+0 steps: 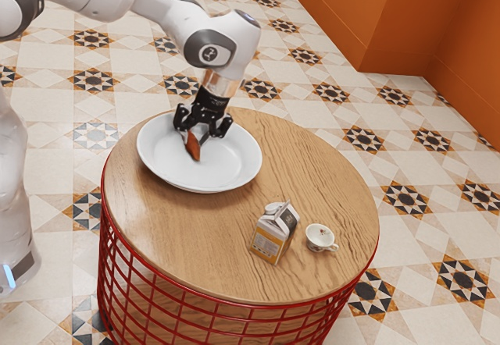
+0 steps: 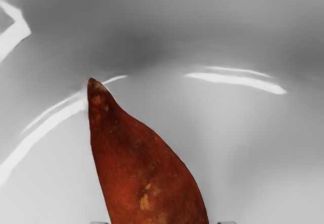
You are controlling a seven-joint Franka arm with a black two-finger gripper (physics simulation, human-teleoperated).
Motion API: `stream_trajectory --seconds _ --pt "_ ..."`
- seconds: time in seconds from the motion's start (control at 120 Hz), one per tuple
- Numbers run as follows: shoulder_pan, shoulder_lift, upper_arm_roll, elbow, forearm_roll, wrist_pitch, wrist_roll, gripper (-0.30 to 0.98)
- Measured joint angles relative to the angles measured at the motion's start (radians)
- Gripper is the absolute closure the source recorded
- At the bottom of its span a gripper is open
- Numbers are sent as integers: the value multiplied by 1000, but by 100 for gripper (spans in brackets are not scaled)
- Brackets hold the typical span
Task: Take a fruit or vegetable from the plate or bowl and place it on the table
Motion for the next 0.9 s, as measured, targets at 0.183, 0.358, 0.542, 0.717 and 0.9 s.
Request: stream_trajectory --seconds 0.183,0.358,0.542,0.717,0.9 --pt "0 1 2 -5 0 10 6 47" --pt "0 2 2 -8 0 12 10 50" --pt "0 2 2 -9 -2 13 14 52" --pt "0 -6 0 -3 -2 14 16 51" --pt "0 -13 -1 21 -1 11 17 51"
